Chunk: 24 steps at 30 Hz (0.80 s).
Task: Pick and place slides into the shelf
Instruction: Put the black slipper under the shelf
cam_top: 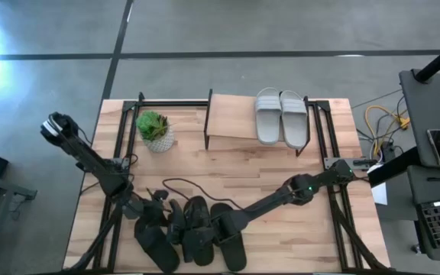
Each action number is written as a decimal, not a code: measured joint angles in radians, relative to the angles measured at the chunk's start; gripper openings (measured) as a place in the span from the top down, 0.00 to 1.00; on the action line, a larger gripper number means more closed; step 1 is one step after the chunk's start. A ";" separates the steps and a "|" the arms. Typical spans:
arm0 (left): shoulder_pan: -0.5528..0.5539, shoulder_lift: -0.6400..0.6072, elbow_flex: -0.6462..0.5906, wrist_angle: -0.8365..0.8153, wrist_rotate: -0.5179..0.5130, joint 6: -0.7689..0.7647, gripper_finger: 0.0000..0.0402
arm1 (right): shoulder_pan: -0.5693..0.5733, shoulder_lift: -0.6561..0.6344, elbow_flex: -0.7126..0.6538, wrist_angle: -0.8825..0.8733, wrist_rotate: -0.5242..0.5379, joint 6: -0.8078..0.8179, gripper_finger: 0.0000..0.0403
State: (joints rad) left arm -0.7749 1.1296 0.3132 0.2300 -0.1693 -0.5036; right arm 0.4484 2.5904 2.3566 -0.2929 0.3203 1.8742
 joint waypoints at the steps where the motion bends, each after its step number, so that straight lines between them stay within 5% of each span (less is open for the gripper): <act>1: 0.004 0.026 -0.001 0.028 -0.001 0.013 1.00 | 0.000 0.004 0.000 -0.006 0.012 0.011 0.63; 12: 0.041 0.099 -0.002 0.297 -0.035 0.119 1.00 | 0.025 -0.034 0.000 -0.330 0.080 0.130 0.63; 17: 0.041 0.008 0.004 0.285 -0.006 0.116 1.00 | 0.023 -0.035 0.000 -0.347 0.219 0.187 0.63; 24: 0.040 -0.118 0.004 0.128 0.094 0.091 1.00 | -0.058 -0.035 0.000 -0.347 0.229 0.187 0.63</act>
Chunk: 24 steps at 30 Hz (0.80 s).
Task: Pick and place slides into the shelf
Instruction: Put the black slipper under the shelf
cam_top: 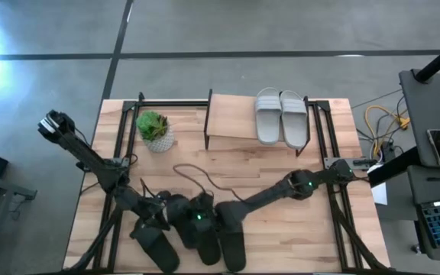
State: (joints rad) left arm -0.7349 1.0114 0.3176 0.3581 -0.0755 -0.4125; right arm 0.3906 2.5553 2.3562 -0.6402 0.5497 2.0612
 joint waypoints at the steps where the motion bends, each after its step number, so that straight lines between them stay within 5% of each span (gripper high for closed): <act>1: 0.000 -0.020 0.000 -0.034 0.015 0.000 1.00 | -0.014 0.000 0.000 0.010 0.001 -0.013 0.63; 8: -0.002 -0.122 -0.005 -0.174 0.018 0.005 1.00 | -0.080 0.000 0.000 0.132 -0.008 -0.074 0.63; 24: -0.001 -0.361 -0.008 -0.253 0.006 0.065 1.00 | -0.133 0.007 -0.012 0.054 -0.061 -0.024 0.63</act>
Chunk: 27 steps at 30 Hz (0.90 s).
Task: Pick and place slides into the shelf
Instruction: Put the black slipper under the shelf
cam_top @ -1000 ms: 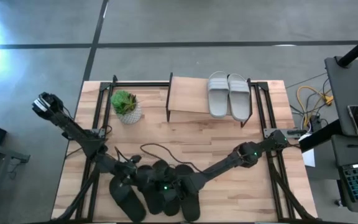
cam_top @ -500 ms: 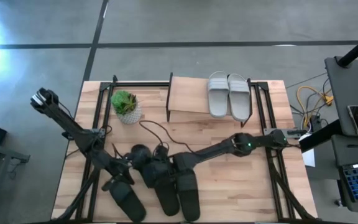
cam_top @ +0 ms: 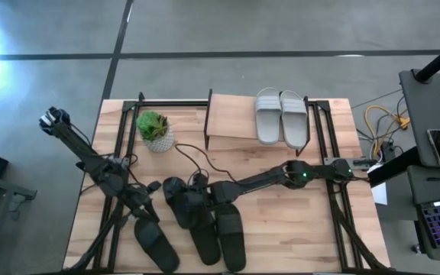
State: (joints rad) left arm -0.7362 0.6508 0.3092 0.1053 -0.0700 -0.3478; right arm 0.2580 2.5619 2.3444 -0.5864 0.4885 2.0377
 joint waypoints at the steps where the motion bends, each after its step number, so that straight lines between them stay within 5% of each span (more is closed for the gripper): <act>1: 0.000 -0.012 0.000 -0.003 0.000 0.009 1.00 | -0.004 0.005 0.000 0.003 -0.012 0.007 0.63; 13: 0.000 -0.109 -0.002 -0.129 -0.006 0.023 1.00 | -0.043 0.052 0.002 0.046 -0.050 0.057 0.64; 23: 0.000 -0.135 -0.005 -0.155 -0.006 0.021 1.00 | -0.077 0.053 0.002 0.038 -0.036 0.005 0.95; 27: 0.000 -0.136 -0.006 -0.179 -0.005 0.022 1.00 | -0.079 0.053 0.005 0.036 -0.006 -0.016 0.97</act>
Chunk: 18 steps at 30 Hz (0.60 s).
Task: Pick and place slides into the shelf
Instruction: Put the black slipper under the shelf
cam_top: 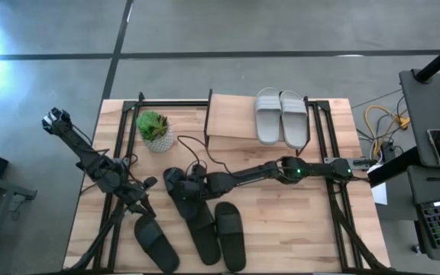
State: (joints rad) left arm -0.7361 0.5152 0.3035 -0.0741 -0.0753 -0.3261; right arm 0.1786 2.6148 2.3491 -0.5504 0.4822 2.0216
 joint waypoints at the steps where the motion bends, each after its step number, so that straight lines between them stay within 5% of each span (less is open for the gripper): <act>1: 0.000 0.000 0.000 -0.006 0.001 0.000 1.00 | 0.000 0.000 0.003 0.000 0.006 -0.004 0.97; 10: 0.000 -0.009 0.000 -0.022 0.002 0.000 1.00 | 0.101 -0.102 0.005 -0.026 0.021 -0.077 0.98; 18: 0.000 -0.020 0.000 -0.016 -0.009 -0.001 1.00 | 0.259 -0.271 0.008 -0.454 0.360 0.119 0.97</act>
State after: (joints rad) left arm -0.7361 0.4955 0.3031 -0.0905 -0.0845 -0.3270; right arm 0.4378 2.3442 2.3569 -1.0043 0.8419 2.1409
